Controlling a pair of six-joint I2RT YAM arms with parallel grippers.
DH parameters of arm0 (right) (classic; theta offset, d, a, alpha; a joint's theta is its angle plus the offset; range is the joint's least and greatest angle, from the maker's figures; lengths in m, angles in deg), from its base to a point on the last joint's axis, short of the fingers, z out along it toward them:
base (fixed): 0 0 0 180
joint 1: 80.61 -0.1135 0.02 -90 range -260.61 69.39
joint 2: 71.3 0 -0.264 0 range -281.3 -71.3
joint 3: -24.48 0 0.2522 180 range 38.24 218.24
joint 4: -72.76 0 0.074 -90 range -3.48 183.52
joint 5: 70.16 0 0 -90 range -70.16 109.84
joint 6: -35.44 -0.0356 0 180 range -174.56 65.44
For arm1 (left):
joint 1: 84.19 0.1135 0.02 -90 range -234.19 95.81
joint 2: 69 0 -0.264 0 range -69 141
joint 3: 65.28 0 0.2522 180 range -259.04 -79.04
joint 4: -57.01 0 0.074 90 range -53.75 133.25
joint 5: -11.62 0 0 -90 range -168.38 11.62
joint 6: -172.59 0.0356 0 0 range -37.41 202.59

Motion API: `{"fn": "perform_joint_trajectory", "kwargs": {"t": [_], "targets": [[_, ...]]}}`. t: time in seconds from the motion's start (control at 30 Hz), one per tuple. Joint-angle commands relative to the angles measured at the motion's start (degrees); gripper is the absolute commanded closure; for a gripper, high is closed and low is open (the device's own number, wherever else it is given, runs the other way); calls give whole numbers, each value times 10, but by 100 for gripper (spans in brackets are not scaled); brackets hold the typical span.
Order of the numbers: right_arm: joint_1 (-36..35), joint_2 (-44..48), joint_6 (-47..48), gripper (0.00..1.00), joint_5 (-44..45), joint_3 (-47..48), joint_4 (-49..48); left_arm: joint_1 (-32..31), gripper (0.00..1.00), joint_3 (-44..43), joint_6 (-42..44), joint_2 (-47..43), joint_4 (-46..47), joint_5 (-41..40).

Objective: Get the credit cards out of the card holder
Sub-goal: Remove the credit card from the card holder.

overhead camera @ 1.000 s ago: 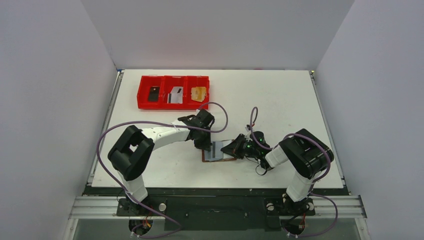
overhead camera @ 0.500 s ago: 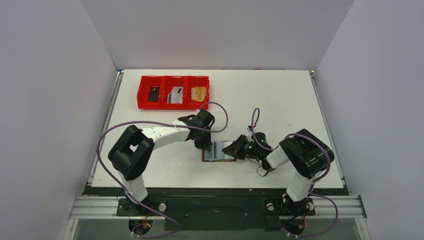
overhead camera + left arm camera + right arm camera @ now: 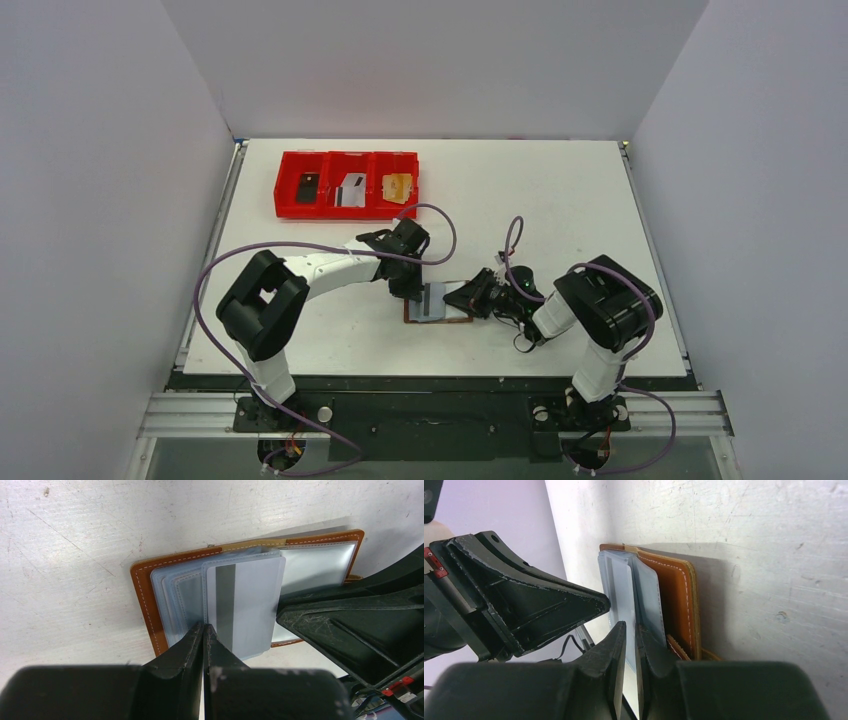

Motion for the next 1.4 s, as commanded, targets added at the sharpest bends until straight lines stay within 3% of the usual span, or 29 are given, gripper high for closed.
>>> {"fn": "perform_joint_trajectory", "kwargs": {"t": [0.0,0.37,0.63,0.87,1.37], "targets": [[0,-11,-8,90,-3,2,-55,2,100,17,13,39,-39,-55],[-10,2,28,90,20,14,23,2,100,15,13,39,-40,-54],[-23,-7,13,90,21,22,2,2,100,14,13,40,-41,-55],[-20,-1,16,100,29,10,6,3,100,16,12,40,-45,-57],[3,28,40,100,42,-15,36,10,100,23,11,47,-48,-60]]}}
